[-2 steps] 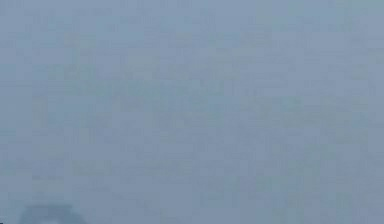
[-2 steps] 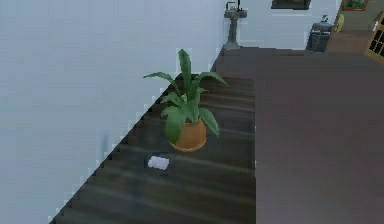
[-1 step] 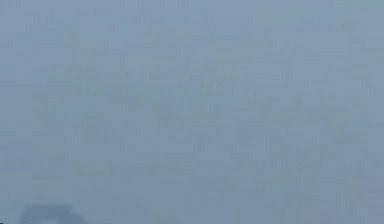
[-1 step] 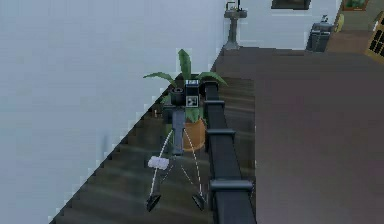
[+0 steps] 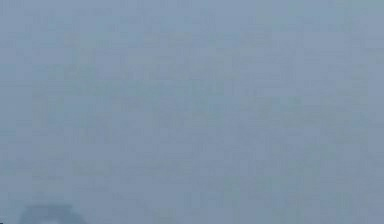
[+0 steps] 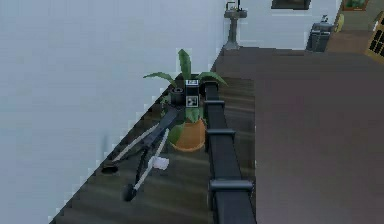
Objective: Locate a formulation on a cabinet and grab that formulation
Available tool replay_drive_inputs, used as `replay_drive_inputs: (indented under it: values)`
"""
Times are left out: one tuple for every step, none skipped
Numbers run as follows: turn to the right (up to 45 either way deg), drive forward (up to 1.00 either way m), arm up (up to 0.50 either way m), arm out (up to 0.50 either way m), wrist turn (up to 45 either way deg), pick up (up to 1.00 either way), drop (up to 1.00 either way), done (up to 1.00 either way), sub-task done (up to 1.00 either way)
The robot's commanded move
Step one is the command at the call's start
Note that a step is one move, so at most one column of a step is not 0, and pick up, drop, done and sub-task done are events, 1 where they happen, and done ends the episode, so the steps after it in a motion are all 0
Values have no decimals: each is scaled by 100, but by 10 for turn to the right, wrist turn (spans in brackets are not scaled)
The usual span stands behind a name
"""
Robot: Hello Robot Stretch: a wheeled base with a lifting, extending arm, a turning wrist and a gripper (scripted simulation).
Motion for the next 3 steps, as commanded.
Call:
replay_drive_inputs:
  values:
    - [0,0,0,0,450,0,0,0,0]
    - [0,0,0,0,450,0,0,0,0]
    - [0,0,0,0,180,0,0,0,0]
